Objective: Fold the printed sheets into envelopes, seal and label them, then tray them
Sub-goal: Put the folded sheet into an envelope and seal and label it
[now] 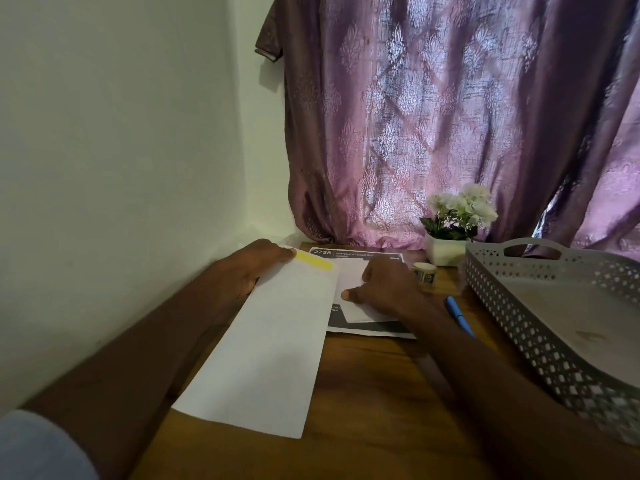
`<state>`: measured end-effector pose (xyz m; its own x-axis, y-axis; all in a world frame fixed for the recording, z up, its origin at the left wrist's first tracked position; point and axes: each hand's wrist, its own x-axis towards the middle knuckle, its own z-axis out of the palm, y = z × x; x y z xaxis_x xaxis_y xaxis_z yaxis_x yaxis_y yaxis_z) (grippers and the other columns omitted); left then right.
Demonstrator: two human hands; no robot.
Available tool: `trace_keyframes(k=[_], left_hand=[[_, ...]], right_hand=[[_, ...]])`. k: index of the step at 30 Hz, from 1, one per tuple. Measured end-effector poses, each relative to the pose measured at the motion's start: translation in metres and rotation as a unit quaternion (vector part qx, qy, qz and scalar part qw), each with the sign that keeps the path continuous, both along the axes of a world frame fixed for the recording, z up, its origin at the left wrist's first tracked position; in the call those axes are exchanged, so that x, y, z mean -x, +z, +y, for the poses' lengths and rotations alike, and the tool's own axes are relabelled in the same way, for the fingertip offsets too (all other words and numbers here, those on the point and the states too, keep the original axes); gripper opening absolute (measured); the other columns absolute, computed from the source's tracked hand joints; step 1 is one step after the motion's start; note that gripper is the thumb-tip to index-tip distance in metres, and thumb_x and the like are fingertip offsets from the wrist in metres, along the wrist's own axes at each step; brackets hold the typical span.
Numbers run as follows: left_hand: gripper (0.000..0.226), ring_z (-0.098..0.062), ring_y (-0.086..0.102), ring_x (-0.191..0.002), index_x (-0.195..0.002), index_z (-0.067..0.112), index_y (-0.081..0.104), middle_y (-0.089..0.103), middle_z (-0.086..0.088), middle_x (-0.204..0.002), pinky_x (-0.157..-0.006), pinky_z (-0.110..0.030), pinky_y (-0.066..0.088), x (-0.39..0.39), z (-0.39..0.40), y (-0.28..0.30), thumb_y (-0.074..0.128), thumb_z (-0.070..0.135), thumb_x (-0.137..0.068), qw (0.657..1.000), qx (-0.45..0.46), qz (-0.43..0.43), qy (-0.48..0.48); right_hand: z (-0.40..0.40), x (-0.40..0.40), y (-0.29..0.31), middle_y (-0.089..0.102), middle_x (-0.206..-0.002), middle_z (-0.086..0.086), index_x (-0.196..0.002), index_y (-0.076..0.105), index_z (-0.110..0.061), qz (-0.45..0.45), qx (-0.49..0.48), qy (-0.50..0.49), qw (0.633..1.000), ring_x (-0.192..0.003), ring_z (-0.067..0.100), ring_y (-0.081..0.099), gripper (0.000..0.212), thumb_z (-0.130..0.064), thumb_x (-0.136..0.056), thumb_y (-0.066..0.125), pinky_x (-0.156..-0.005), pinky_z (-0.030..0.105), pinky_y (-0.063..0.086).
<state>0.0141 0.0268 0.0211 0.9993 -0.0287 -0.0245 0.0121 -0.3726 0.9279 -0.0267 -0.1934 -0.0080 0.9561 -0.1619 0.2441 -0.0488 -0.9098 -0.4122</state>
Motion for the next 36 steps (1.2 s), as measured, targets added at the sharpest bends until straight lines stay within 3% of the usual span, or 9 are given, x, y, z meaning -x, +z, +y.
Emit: trace_keyframes(k=[4, 11, 17, 19, 22, 24, 27, 33, 36], left_hand=[[0.035, -0.021, 0.061, -0.088, -0.112, 0.001, 0.064, 0.065, -0.012, -0.108, -0.076, -0.030, 0.043, -0.002, -0.005, 0.001, 0.067, 0.032, -0.099, 0.997, -0.002, -0.075, 0.036], [0.067, -0.028, 0.060, -0.119, -0.150, 0.004, 0.046, 0.060, -0.008, -0.135, -0.112, -0.040, 0.044, -0.008, -0.006, -0.003, 0.072, 0.034, -0.097, 0.992, 0.091, -0.088, 0.002], [0.044, -0.018, 0.060, -0.092, -0.133, 0.008, 0.058, 0.064, -0.004, -0.112, -0.082, -0.026, 0.047, -0.013, -0.007, -0.007, 0.068, 0.033, -0.099, 0.994, 0.064, -0.088, -0.017], [0.020, -0.011, 0.056, -0.079, -0.103, 0.015, 0.058, 0.059, 0.004, -0.091, -0.065, -0.020, 0.041, -0.013, -0.008, -0.007, 0.066, 0.033, -0.101, 0.995, 0.046, -0.085, -0.010], [0.025, -0.014, 0.056, -0.077, -0.084, 0.016, 0.056, 0.057, 0.002, -0.085, -0.059, -0.017, 0.041, -0.017, -0.008, -0.009, 0.066, 0.032, -0.101, 0.996, 0.022, -0.089, 0.001], [0.024, -0.022, 0.062, -0.098, -0.105, 0.011, 0.065, 0.065, -0.003, -0.105, -0.077, -0.016, 0.047, -0.017, -0.006, -0.008, 0.068, 0.035, -0.099, 0.996, 0.036, -0.087, 0.000], [0.080, -0.034, 0.057, -0.131, -0.145, 0.002, 0.052, 0.058, -0.012, -0.145, -0.114, -0.042, 0.041, -0.015, -0.003, -0.007, 0.071, 0.056, -0.090, 0.996, 0.039, -0.075, -0.031], [0.035, -0.024, 0.074, -0.087, -0.107, 0.008, 0.070, 0.075, -0.015, -0.111, -0.085, -0.037, 0.058, -0.010, -0.003, -0.009, 0.068, 0.042, -0.097, 0.994, 0.069, -0.039, -0.081], [0.048, -0.033, 0.075, -0.100, -0.114, 0.004, 0.072, 0.077, -0.017, -0.113, -0.098, -0.046, 0.057, 0.000, -0.007, -0.007, 0.080, 0.039, -0.083, 0.986, 0.112, -0.005, -0.125]], right_hand=[[-0.001, 0.000, 0.002, 0.071, -0.110, 0.008, -0.106, 0.068, -0.010, 0.005, -0.024, 0.005, 1.000, -0.103, 0.027, 0.065, 0.062, -0.055, -0.067, 0.088, -0.092, 0.044, 0.054], [-0.003, 0.004, 0.005, 0.066, -0.116, 0.010, -0.119, 0.061, -0.009, 0.013, -0.046, 0.003, 0.999, -0.107, 0.027, 0.062, 0.070, -0.050, -0.069, 0.089, -0.090, 0.038, 0.053], [-0.003, 0.004, 0.009, 0.063, -0.122, 0.011, -0.124, 0.058, -0.010, 0.027, -0.107, -0.002, 0.994, -0.116, 0.031, 0.057, 0.080, -0.043, -0.061, 0.095, -0.096, 0.043, 0.052], [-0.002, 0.004, 0.012, 0.064, -0.117, 0.011, -0.108, 0.064, -0.012, 0.015, -0.121, -0.002, 0.993, -0.117, 0.032, 0.055, 0.056, -0.032, -0.065, 0.095, -0.095, 0.043, 0.052], [-0.006, 0.002, 0.013, 0.067, -0.084, 0.000, -0.075, 0.065, -0.018, -0.027, -0.200, 0.003, 0.979, -0.092, 0.020, 0.063, 0.023, -0.011, -0.075, 0.088, -0.071, 0.027, 0.053], [-0.011, -0.001, 0.013, 0.067, -0.071, -0.005, -0.074, 0.073, -0.014, -0.058, -0.288, 0.003, 0.956, -0.074, 0.011, 0.064, 0.016, -0.002, -0.081, 0.080, -0.057, 0.017, 0.046], [-0.018, -0.005, 0.013, 0.077, -0.088, 0.005, -0.082, 0.080, -0.012, -0.119, -0.409, -0.034, 0.904, -0.081, 0.017, 0.068, 0.011, -0.002, -0.084, 0.075, -0.078, 0.027, 0.058], [-0.034, 0.000, 0.027, 0.075, -0.100, 0.008, -0.100, 0.078, -0.014, -0.212, -0.631, -0.042, 0.745, -0.081, 0.017, 0.069, 0.022, 0.004, -0.088, 0.072, -0.070, 0.028, 0.060], [-0.036, 0.001, 0.030, 0.073, -0.105, 0.007, -0.103, 0.075, -0.015, -0.176, -0.705, 0.044, 0.685, -0.090, 0.022, 0.072, 0.033, 0.012, -0.086, 0.068, -0.072, 0.034, 0.063]])
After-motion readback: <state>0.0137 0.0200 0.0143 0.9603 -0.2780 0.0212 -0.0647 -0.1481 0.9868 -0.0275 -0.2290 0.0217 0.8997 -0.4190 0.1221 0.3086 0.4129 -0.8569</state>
